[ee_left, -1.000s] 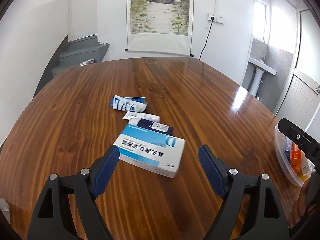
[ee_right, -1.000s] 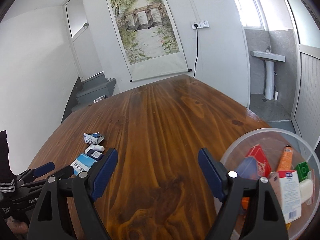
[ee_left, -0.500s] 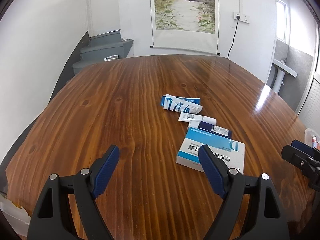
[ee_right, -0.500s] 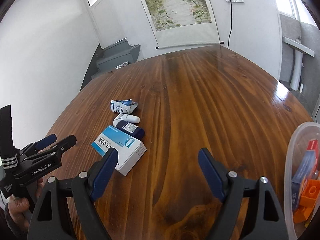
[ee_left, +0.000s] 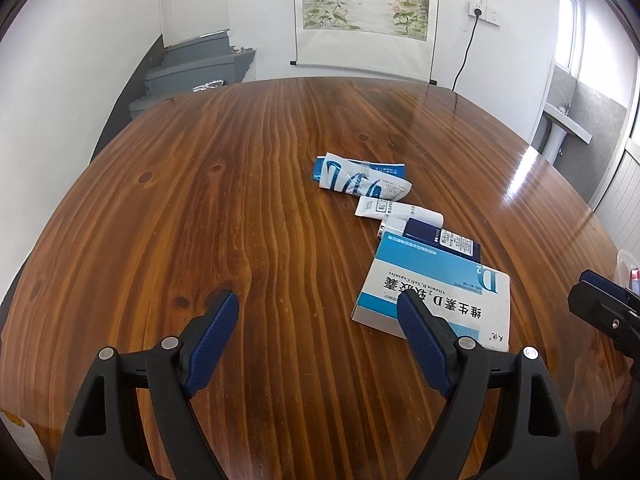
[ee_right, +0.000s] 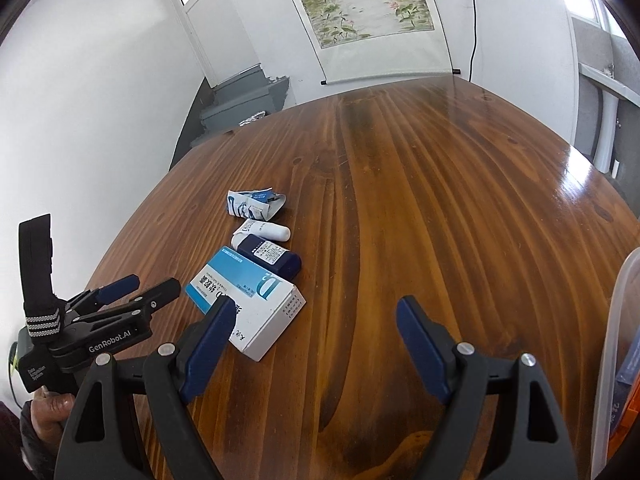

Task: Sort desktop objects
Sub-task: 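Move both grippers back toward the blue vitamin box and bottle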

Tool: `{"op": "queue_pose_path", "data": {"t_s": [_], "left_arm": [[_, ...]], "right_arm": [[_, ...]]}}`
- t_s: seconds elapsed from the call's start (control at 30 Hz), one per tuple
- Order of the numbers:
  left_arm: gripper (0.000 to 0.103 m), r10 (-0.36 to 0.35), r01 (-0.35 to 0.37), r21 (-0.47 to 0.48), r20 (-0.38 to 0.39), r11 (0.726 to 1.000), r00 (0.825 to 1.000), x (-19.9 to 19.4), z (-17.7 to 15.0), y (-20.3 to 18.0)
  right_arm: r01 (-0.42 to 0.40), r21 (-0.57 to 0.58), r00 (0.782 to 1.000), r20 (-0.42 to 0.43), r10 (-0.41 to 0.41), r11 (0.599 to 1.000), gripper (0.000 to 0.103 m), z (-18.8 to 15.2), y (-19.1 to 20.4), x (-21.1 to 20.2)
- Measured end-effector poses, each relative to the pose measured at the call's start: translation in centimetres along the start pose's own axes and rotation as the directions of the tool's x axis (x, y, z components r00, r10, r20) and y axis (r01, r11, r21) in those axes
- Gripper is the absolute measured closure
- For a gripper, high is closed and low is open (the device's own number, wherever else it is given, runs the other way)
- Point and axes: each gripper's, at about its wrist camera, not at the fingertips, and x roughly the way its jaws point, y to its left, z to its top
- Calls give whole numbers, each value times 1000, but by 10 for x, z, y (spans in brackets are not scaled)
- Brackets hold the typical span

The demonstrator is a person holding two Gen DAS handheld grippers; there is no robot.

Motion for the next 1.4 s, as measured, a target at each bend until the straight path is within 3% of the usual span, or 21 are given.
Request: {"op": "queue_pose_path", "data": {"t_s": [0.13, 0.37, 0.47, 0.6, 0.67, 0.87, 1.07, 1.2, 1.3, 1.4], "left_arm": [[19, -58, 58, -9, -25, 998, 998, 6, 4, -8], [19, -87, 83, -65, -57, 994, 995, 16, 9, -24], [19, -60, 50, -137, -68, 989, 996, 21, 10, -28], [19, -47, 30, -283, -53, 959, 997, 22, 8, -32], [19, -41, 21, -313, -57, 950, 998, 23, 9, -39], [19, -5, -16, -262, -78, 965, 997, 27, 12, -70], [15, 32, -47, -218, -73, 975, 997, 28, 8, -83], [13, 2, -16, -184, -74, 983, 997, 28, 8, -78], [6, 19, -30, -145, -76, 989, 997, 30, 8, -67], [5, 32, -50, -184, -99, 982, 995, 29, 6, -51]], "right_arm": [[-22, -18, 1000, -11, 22, 1000, 18, 1, 3, 6], [43, -8, 999, 21, -43, 999, 18, 6, -12, 7], [32, 31, 999, 27, -33, 999, 18, 8, -23, 7], [11, 65, 1000, 28, -12, 998, 18, 9, -32, 4], [12, 65, 999, 38, -14, 998, 18, 10, -33, 0], [104, 73, 986, 122, -112, 992, 18, 12, -48, -21], [74, 103, 991, 103, -84, 992, 18, 12, -56, -19], [69, 80, 992, 102, -77, 994, 18, 11, -50, -18], [74, 76, 992, 98, -81, 994, 18, 8, -49, -17], [75, 87, 992, 98, -84, 993, 18, 7, -50, -17]]}}
